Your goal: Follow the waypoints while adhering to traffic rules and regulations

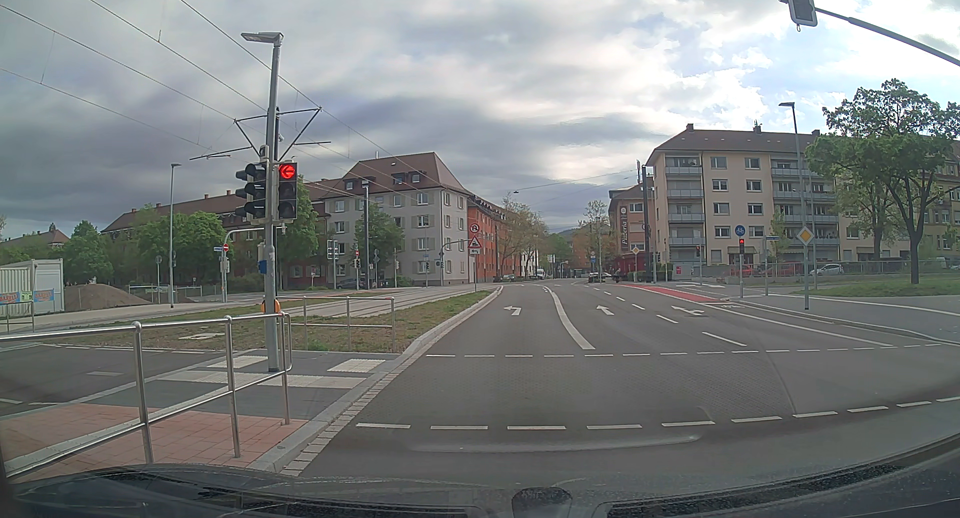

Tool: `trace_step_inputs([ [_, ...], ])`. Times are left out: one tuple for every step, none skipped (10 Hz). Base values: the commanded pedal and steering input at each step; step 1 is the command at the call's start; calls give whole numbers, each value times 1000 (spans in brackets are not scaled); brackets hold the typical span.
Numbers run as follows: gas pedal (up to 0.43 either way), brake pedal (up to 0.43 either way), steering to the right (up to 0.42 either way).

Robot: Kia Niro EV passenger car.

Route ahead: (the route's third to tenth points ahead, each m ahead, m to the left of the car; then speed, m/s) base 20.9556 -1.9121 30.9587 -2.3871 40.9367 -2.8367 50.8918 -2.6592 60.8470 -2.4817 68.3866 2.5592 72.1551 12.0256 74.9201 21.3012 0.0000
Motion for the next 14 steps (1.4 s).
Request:
trace_step_inputs([
  [0, 244, 12],
  [0, 244, 11],
  [0, 244, 11],
  [0, 244, 11],
  [0, 244, 11],
  [0, 244, 11],
  [0, 244, 11],
  [0, 244, 11],
  [0, 244, 11],
  [0, 244, 11],
  [0, 244, 11],
  [0, 244, 11],
  [0, 244, 11],
  [0, 244, 11],
])
